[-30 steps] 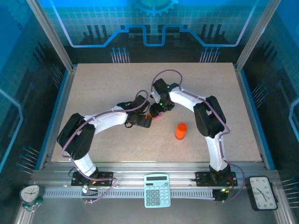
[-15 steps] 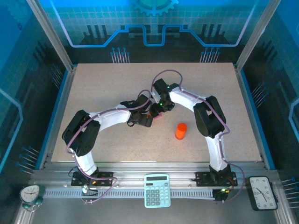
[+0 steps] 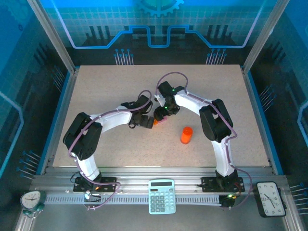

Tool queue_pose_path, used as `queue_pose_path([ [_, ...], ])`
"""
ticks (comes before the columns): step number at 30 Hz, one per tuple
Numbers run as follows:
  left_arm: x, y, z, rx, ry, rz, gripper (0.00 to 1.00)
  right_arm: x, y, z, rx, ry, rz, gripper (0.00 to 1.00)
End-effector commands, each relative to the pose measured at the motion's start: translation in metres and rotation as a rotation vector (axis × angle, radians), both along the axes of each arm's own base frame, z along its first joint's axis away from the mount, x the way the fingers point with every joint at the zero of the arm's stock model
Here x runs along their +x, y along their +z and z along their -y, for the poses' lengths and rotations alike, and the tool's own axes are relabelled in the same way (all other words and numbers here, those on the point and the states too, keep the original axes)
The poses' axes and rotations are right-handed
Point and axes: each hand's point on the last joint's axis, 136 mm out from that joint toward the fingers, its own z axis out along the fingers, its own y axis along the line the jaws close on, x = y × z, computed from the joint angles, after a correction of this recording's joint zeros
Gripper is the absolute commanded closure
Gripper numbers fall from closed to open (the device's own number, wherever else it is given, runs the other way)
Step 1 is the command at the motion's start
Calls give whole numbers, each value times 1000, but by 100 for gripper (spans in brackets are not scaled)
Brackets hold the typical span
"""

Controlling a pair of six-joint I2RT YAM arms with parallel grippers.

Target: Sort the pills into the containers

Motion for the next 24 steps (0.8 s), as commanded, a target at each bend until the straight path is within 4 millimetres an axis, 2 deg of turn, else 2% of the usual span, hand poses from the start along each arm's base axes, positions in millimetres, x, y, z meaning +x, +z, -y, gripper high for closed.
queue_pose_path([
  [1, 13, 15, -5, -4, 7, 41, 1, -18, -28, 10, -68, 5, -69, 21],
  [12, 35, 6, -20, -36, 79, 32, 1, -22, -34, 11, -71, 1, -84, 21],
  [19, 36, -7, -18, -54, 89, 2, 1, -22, -36, 11, -68, -1, -90, 21],
  [24, 39, 1, -14, -79, 86, 18, 1, -22, -34, 10, -63, -2, -91, 21],
])
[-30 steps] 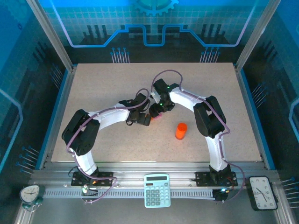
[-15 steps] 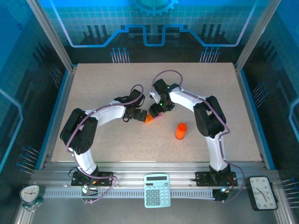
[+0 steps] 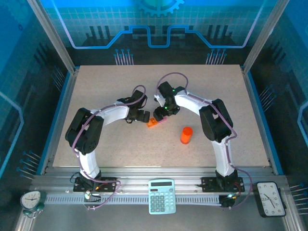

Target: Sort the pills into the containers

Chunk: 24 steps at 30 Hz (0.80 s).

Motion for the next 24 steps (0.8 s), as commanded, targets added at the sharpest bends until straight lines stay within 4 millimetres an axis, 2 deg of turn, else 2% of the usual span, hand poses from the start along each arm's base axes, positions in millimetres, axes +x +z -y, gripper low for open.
queue_pose_path([
  [1, 9, 15, 10, -53, -8, 26, 1, -21, -31, 12, -77, -5, -88, 21],
  [8, 15, 57, 23, -155, -6, 97, 1, -12, -12, 6, -52, -7, -59, 21],
  [14, 9, 84, 33, -269, 14, 137, 1, 5, 25, 1, 19, -32, -1, 21],
  [19, -5, 87, 33, -325, 30, 141, 1, 15, 50, 4, 74, -66, 35, 20],
  [24, -19, 81, 35, -370, 39, 126, 1, 26, 46, 10, 72, -113, 26, 21],
])
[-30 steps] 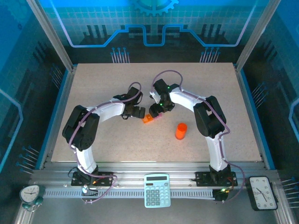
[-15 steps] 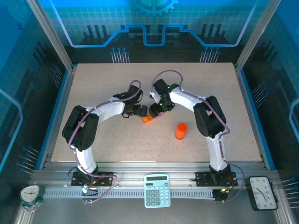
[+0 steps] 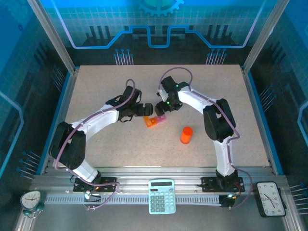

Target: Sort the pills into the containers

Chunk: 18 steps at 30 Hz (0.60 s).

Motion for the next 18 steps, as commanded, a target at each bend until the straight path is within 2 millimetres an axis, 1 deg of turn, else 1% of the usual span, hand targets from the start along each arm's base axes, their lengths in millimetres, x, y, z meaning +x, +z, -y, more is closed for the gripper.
queue_pose_path([
  [1, -12, -3, 7, -67, 1, -21, 1, 8, 13, 1, 17, -41, 3, 21],
  [7, -25, -17, 19, -84, -14, -45, 1, 20, -10, 7, -59, -69, -15, 21],
  [11, -28, -24, 25, -96, -18, -53, 1, 26, -20, 10, -93, -77, -24, 21],
  [18, -31, -33, 31, -91, -27, -68, 1, 25, -36, 16, -144, -75, -42, 21],
])
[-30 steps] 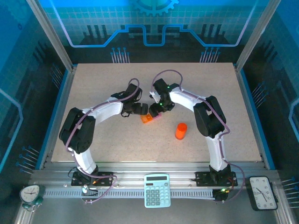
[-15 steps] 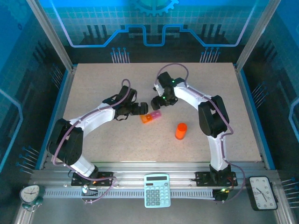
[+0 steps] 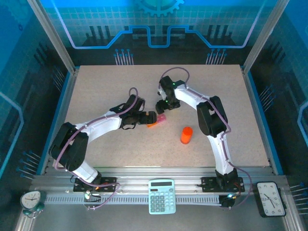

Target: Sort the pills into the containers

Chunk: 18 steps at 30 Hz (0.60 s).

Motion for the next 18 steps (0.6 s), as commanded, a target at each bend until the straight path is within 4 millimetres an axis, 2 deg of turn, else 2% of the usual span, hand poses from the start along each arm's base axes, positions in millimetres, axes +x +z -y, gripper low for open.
queue_pose_path([
  [1, -3, -5, 6, -21, -4, -12, 1, -1, -1, 6, -38, -11, -11, 21],
  [6, -4, -10, 8, -20, -9, -18, 1, -9, -5, 12, -49, -8, -17, 21],
  [18, -7, -23, 8, -3, -13, -40, 1, -30, 12, 13, 13, -18, -3, 21],
])
